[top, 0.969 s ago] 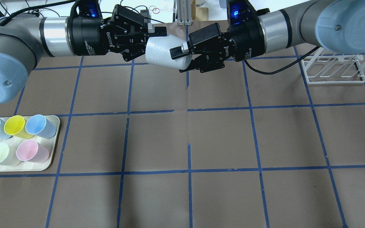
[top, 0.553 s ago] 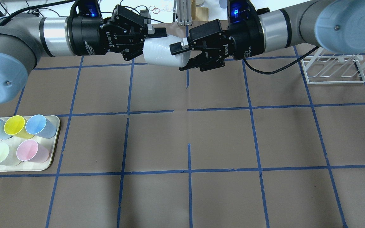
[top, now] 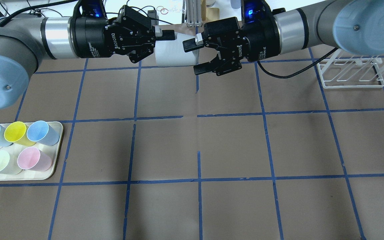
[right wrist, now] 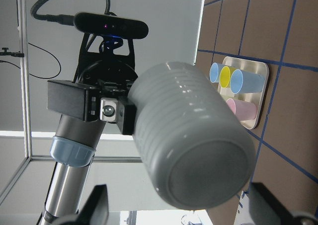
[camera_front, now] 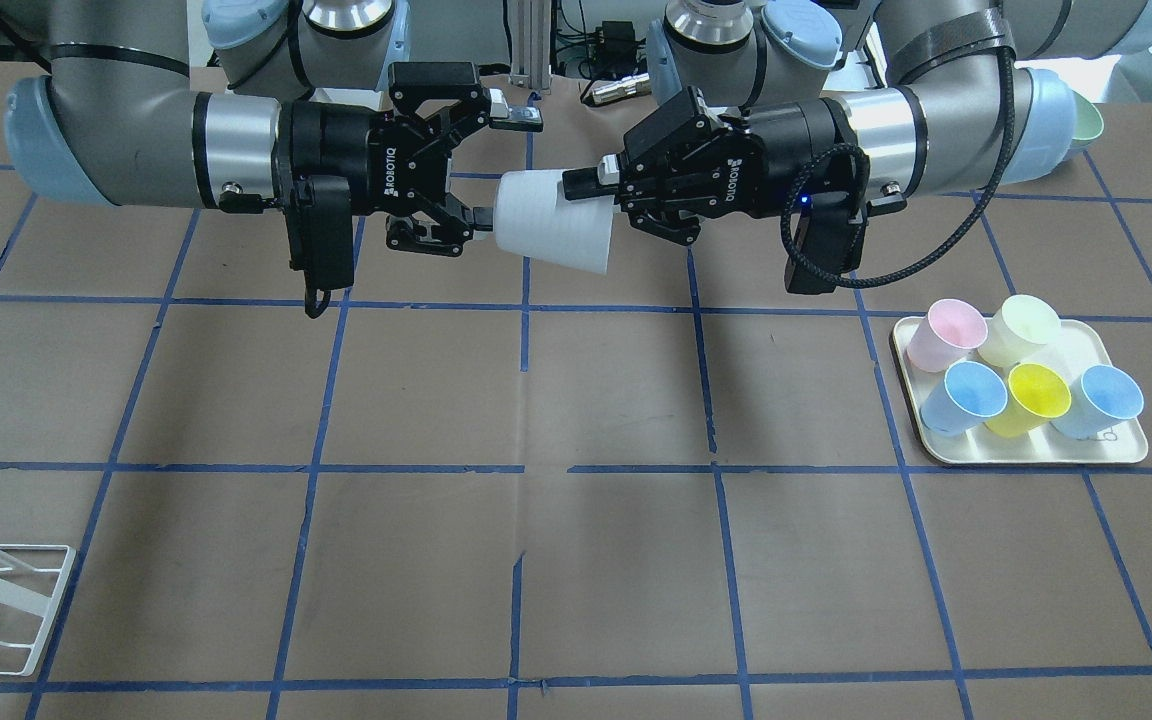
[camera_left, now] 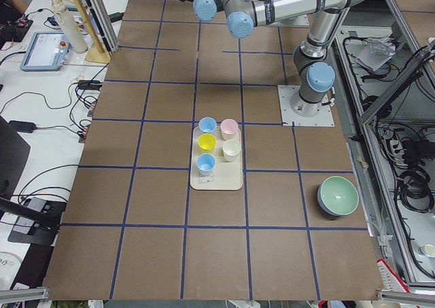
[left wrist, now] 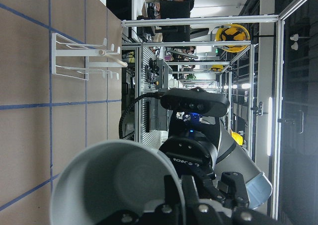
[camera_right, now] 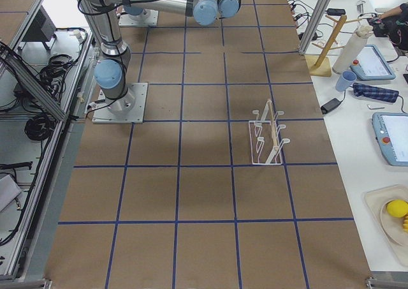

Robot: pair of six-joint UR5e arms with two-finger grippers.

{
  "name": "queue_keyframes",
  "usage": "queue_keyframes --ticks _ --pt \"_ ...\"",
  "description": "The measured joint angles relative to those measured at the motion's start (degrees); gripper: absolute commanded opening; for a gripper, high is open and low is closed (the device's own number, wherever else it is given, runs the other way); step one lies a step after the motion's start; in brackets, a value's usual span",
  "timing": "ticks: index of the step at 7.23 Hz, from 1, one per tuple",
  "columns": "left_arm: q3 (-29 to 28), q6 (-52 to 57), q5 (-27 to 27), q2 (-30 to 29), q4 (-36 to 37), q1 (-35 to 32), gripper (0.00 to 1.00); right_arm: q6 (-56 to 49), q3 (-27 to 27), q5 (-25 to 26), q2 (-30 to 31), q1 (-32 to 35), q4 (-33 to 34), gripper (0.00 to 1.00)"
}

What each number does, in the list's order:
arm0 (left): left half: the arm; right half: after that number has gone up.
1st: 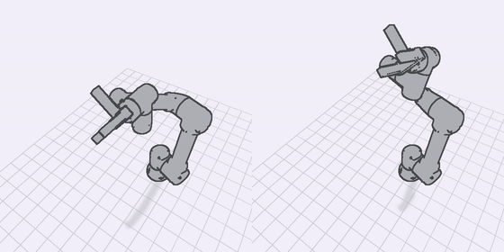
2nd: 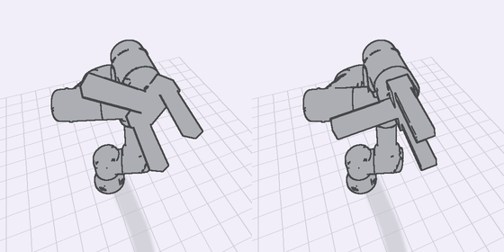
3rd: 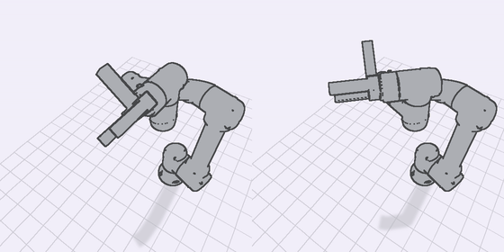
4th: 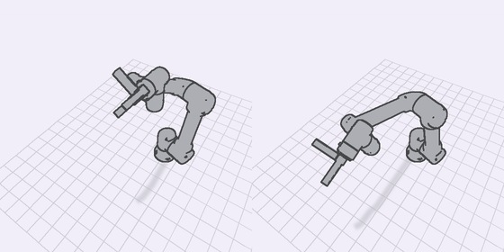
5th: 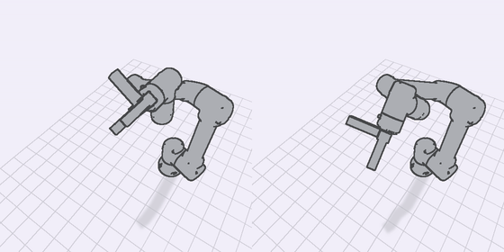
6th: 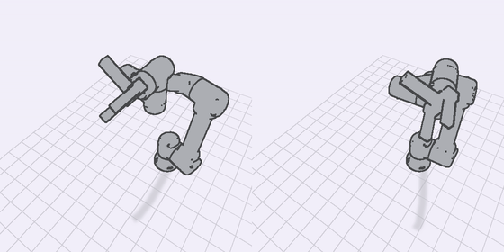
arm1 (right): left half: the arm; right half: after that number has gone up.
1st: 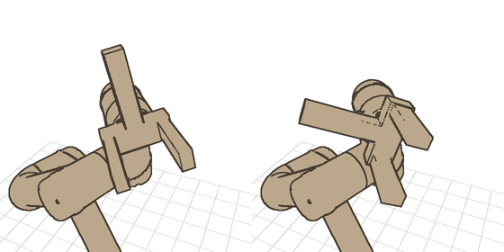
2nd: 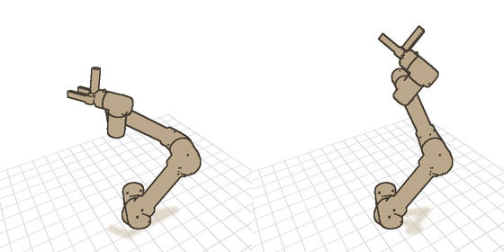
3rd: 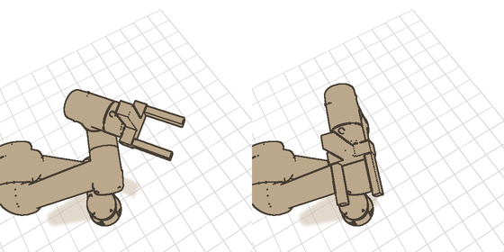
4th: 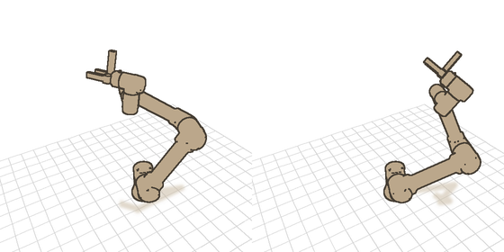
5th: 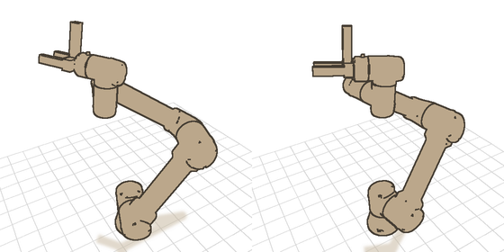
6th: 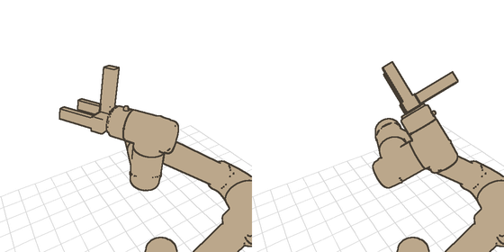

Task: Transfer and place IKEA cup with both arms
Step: 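Open the right gripper and pull it back from the cup, then carry the white cup with the left gripper down to the pastel cup tray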

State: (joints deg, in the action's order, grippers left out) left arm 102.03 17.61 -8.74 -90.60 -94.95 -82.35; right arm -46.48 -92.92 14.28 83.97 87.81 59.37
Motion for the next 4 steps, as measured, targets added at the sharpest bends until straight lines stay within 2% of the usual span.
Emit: queue_keyframes --ticks 2,3,4 --pt "-0.8 -0.4 -3.8 0.1 0.2 0.1 0.0 0.5 0.2 2.4 0.2 -4.7 0.2 1.0" --pt "-1.4 -1.1 -9.3 0.2 0.8 0.5 0.0 0.6 0.3 5.4 0.4 -7.7 0.2 1.0" --pt "-2.2 -1.7 -17.3 0.4 1.7 1.6 0.0 1.2 0.3 8.5 0.5 -9.8 0.2 1.0"
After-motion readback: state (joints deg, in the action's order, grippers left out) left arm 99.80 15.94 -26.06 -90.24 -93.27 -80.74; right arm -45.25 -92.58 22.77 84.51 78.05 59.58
